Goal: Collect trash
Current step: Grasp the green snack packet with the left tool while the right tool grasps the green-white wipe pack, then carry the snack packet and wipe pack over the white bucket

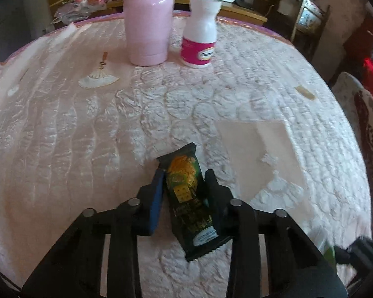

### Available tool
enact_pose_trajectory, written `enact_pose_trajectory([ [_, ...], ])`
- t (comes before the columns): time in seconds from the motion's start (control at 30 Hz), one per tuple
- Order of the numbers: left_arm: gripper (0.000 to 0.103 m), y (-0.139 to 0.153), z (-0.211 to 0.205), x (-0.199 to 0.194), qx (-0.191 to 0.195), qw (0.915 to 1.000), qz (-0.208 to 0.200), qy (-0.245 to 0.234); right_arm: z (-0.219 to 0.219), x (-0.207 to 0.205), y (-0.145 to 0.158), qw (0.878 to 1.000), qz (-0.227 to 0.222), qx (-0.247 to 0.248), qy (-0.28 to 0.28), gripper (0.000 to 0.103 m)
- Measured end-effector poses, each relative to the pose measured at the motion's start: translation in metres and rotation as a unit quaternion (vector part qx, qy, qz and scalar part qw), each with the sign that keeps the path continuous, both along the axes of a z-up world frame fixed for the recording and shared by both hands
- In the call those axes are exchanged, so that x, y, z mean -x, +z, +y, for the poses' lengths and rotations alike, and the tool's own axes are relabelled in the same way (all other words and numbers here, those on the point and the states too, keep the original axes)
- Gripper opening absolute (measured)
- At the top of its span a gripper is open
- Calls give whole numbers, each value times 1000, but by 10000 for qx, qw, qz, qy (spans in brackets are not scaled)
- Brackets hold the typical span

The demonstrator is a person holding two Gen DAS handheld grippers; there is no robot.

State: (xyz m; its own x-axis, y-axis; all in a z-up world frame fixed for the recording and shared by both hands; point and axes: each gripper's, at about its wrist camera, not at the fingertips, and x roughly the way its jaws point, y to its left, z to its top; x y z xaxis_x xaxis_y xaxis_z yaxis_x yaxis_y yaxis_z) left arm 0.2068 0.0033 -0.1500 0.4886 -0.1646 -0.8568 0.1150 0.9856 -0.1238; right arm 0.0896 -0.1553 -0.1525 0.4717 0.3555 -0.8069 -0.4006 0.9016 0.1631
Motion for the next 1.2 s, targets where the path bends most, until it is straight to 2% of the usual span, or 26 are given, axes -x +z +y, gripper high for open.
enact_pose_trajectory([
  [0.23, 26, 24, -19, 34, 254, 9991, -223, -254, -32, 13, 19, 9994, -169, -115, -275, 36],
  [0.47, 26, 38, -56, 64, 390, 9971, -339, -552, -63, 24, 36, 9976, -327, -132, -600, 36],
  [0.8, 26, 50, -116, 99, 290, 9926, -508, -1060, -112, 46, 57, 9922, -529, -216, -1109, 36],
  [1.2, 26, 66, -182, 121, 379, 9845, -681, -1570, -170, 69, 71, 9842, -671, -201, -1627, 36],
])
